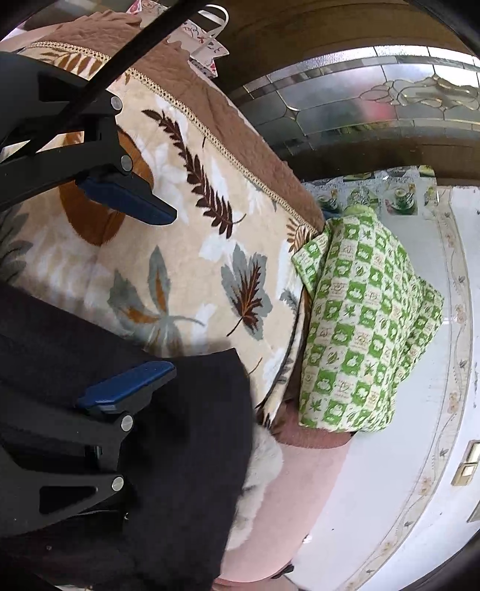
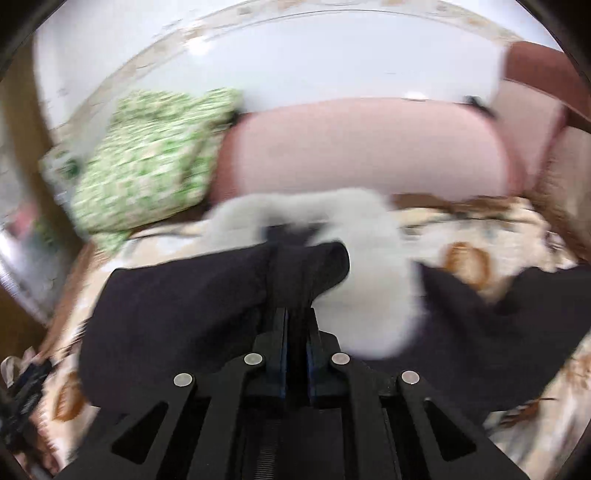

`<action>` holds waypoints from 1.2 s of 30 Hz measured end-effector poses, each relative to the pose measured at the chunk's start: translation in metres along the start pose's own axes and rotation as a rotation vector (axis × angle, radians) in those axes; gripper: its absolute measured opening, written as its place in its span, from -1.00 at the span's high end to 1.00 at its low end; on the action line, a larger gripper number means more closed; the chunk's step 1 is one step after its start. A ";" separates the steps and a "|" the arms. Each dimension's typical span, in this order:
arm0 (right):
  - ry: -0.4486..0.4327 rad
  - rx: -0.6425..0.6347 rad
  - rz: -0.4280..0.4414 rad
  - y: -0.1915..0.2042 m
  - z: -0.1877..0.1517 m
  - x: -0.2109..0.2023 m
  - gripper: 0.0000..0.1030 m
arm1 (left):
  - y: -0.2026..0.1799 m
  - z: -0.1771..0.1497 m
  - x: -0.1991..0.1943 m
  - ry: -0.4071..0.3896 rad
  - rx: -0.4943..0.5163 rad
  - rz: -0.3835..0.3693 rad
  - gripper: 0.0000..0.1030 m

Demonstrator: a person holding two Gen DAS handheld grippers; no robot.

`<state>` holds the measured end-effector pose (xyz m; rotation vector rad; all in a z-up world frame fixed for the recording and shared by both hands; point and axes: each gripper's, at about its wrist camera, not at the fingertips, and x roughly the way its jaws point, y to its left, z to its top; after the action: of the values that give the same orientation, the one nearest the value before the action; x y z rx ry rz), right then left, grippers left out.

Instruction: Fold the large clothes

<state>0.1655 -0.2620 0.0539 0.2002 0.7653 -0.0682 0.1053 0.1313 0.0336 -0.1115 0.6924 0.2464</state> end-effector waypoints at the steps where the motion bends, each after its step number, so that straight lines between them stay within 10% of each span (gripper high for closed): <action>1: 0.007 0.018 -0.040 -0.017 0.000 0.004 0.84 | -0.002 -0.001 0.001 0.005 0.005 -0.003 -0.46; 12: 0.203 0.154 -0.147 -0.079 -0.038 0.092 0.80 | -0.019 -0.010 0.014 0.061 0.053 -0.002 -0.46; 16: 0.197 0.176 -0.212 -0.087 -0.043 0.082 0.28 | -0.018 -0.009 0.009 0.045 0.054 0.001 -0.46; 25: -0.023 0.109 -0.117 -0.051 -0.021 -0.006 -0.11 | -0.015 -0.008 0.001 0.043 -0.005 -0.049 -0.46; 36: 0.222 0.161 -0.027 -0.019 -0.052 0.112 -0.04 | -0.030 -0.013 0.004 0.060 0.073 -0.050 -0.46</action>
<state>0.2082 -0.2690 -0.0637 0.3546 0.9849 -0.1354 0.1081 0.1002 0.0213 -0.0668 0.7565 0.1698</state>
